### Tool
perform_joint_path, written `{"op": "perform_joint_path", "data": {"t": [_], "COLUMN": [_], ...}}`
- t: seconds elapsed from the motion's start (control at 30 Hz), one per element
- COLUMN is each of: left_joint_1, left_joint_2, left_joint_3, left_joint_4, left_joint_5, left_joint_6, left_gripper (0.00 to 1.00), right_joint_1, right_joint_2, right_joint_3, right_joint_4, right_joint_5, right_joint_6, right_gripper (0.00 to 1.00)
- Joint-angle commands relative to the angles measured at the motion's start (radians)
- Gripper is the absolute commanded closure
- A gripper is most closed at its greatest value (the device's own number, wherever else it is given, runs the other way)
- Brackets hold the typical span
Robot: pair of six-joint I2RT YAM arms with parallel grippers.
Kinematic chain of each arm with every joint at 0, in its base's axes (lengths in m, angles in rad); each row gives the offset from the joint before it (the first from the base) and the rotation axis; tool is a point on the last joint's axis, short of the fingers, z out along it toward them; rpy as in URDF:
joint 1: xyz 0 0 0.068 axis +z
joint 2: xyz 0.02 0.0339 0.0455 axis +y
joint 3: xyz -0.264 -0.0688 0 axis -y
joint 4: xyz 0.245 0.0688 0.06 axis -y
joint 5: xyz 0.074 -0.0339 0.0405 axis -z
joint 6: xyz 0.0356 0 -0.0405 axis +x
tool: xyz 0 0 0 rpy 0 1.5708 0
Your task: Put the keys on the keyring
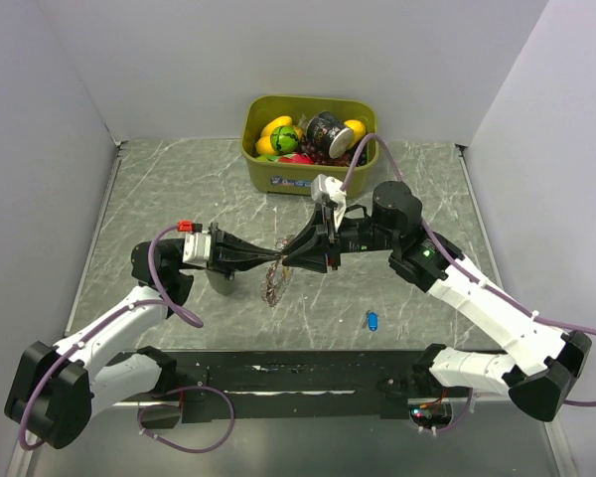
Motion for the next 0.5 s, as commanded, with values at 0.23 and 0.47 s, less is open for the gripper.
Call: {"op": "perform_joint_path", "data": {"t": [0.23,0.47], "left_joint_1": [-0.006,-0.006], "left_joint_2": [-0.014,-0.006], "left_joint_3": [0.045,0.039], "left_joint_4": [0.095,0.144], "left_joint_5": [-0.023,-0.037], "left_joint_6": [-0.012,-0.038], "left_gripper": [0.99,0.99], "right_joint_1": [-0.003,-0.003], "right_joint_2": [0.019,0.019], "right_joint_3": [-0.025,-0.034], "right_joint_4": [0.070,0.072], "right_joint_5": [0.019,0.036], "right_joint_6": [0.023,0.031], "right_gripper": [0.71,0.78]}}
